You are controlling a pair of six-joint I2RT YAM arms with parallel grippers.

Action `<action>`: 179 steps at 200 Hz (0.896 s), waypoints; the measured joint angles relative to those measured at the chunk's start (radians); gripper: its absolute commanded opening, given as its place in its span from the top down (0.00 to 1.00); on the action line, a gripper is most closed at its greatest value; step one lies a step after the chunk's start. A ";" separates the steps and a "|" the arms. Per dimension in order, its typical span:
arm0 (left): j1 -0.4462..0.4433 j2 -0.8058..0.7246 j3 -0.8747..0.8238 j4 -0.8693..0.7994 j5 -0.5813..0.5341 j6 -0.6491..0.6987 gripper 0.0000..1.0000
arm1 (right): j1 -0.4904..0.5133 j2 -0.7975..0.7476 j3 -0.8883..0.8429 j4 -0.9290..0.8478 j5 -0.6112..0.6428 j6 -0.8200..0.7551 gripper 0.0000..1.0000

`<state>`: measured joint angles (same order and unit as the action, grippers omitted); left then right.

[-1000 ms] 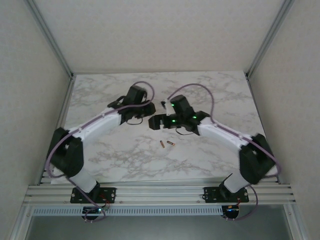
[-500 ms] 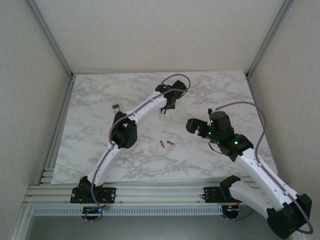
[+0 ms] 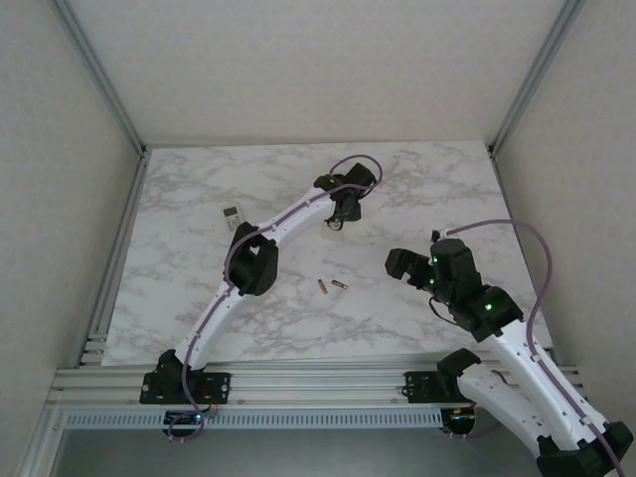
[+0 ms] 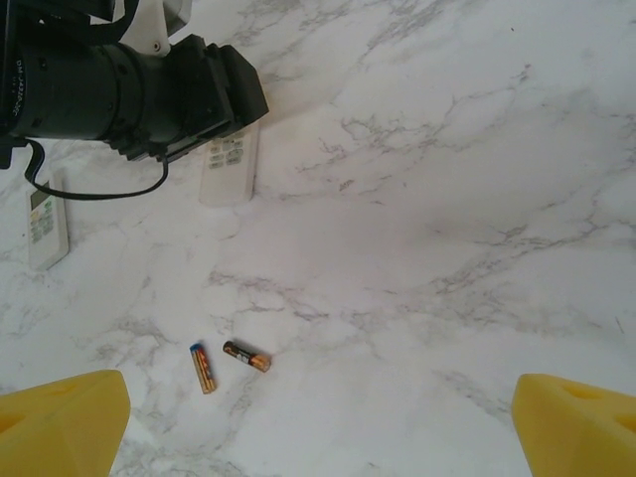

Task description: Load the batteries into the remote control

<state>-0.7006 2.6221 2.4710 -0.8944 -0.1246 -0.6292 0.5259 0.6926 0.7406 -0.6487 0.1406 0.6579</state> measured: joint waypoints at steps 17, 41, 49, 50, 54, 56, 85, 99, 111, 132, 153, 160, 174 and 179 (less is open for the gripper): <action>0.004 -0.002 -0.001 0.027 0.029 0.001 0.48 | 0.000 -0.038 -0.017 -0.014 0.011 0.006 0.01; 0.007 -0.073 -0.120 0.111 0.031 0.016 0.35 | 0.000 -0.083 -0.043 -0.030 0.026 0.020 0.01; 0.008 -0.144 -0.232 0.154 0.023 0.024 0.31 | 0.000 -0.093 -0.053 -0.030 0.026 0.024 0.01; 0.008 -0.151 -0.241 0.156 0.023 0.026 0.30 | 0.000 -0.094 -0.053 -0.030 0.026 0.024 0.01; 0.010 -0.200 -0.312 0.181 0.019 0.032 0.28 | 0.000 -0.096 -0.059 -0.029 0.024 0.026 0.01; 0.010 -0.227 -0.350 0.194 0.017 0.031 0.26 | 0.000 -0.098 -0.061 -0.029 0.024 0.028 0.01; 0.097 -0.660 -0.800 0.338 0.003 0.037 0.14 | 0.000 -0.080 -0.093 -0.010 -0.038 0.026 0.01; 0.216 -0.842 -0.915 0.380 -0.013 0.030 0.10 | 0.000 -0.043 -0.092 0.006 -0.071 0.019 0.01; 0.347 -0.950 -0.977 0.415 -0.030 0.031 0.07 | 0.000 -0.005 -0.087 0.009 -0.091 0.013 0.01; 0.548 -1.009 -1.058 0.431 -0.035 0.060 0.06 | 0.000 0.061 -0.069 0.008 -0.109 0.004 0.01; 0.626 -0.938 -1.109 0.406 0.002 0.109 0.06 | 0.000 0.098 -0.048 0.010 -0.119 -0.005 0.01; 0.633 -0.902 -1.120 0.397 0.022 0.126 0.06 | 0.000 0.106 -0.043 0.011 -0.120 -0.010 0.01; 0.635 -0.834 -1.135 0.384 0.070 0.157 0.05 | 0.000 0.123 -0.036 0.012 -0.127 -0.018 0.01; 0.635 -0.810 -1.135 0.377 0.089 0.164 0.05 | 0.000 0.130 -0.035 0.013 -0.129 -0.020 0.01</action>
<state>-0.0658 1.8118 1.3365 -0.5171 -0.0357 -0.4648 0.5259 0.8223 0.7059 -0.6361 0.0113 0.6376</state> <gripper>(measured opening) 0.946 0.988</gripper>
